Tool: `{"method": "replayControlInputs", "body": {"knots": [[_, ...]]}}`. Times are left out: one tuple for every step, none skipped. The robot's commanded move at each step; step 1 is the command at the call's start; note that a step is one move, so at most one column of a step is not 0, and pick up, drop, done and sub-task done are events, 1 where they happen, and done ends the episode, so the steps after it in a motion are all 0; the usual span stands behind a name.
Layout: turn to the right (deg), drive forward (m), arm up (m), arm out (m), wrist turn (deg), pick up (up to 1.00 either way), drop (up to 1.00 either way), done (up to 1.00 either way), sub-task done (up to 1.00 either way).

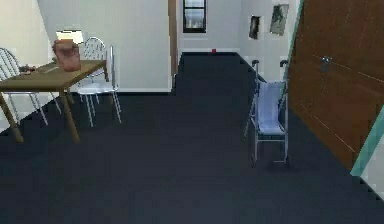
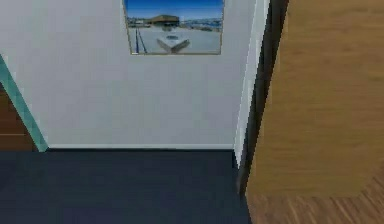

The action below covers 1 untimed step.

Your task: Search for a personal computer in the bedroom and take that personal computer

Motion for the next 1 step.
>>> {"method": "replayControlInputs", "body": {"knots": [[0.0, 1.0, 0.0, 0.0, 0.0, 0.0, 0.0, 0.0, 0.0]]}}
